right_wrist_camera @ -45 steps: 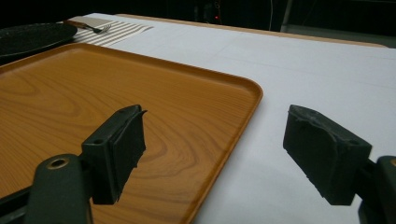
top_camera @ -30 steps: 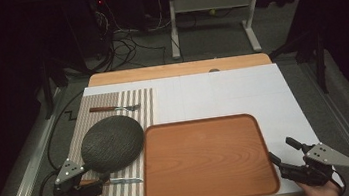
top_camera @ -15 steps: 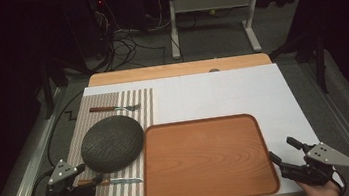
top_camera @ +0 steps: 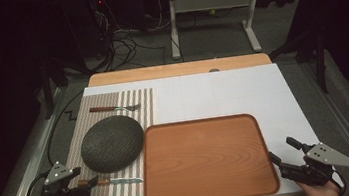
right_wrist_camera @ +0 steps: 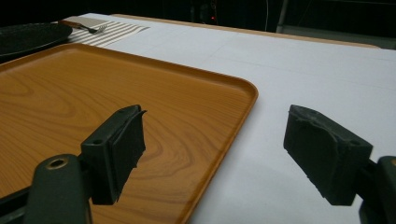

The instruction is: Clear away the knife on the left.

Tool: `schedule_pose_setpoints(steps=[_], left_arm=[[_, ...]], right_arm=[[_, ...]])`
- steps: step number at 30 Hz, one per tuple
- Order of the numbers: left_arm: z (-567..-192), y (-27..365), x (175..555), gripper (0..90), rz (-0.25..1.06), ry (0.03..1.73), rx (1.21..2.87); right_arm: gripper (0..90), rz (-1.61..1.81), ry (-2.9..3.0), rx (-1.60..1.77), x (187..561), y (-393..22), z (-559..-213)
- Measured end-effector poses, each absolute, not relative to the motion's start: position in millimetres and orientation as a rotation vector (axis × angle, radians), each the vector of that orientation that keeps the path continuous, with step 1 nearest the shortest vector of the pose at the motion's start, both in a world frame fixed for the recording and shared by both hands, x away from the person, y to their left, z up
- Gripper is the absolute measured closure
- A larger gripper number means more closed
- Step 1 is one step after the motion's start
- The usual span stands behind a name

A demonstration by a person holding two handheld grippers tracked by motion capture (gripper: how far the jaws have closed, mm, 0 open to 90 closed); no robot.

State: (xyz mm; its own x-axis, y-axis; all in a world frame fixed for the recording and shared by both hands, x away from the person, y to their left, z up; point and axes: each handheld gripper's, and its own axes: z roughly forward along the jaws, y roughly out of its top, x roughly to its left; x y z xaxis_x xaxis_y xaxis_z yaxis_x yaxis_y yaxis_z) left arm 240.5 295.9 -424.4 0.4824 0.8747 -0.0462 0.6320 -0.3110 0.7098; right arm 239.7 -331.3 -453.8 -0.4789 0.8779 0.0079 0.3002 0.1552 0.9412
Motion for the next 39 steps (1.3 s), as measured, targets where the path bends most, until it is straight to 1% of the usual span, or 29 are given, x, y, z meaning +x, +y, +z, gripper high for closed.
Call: schedule_pose_setpoints(steps=[15,25,32,39], left_arm=[[-432.7,309.2,242.2,27.2,0.432,1.266,2.105],[-440.3,305.5,246.8,27.3,0.373,1.255,2.174],[-443.4,304.0,251.1,27.3,0.358,1.257,2.205],[-444.8,299.4,256.6,27.3,0.334,1.261,2.276]], right_arm=[[20.8,1.320,1.876,1.110,239.9,-330.7,-453.9],[20.8,1.322,1.876,1.106,239.8,-330.7,-453.9],[20.8,1.320,1.879,1.105,239.8,-330.5,-453.9],[20.8,1.315,1.886,1.106,239.7,-330.1,-454.1]])
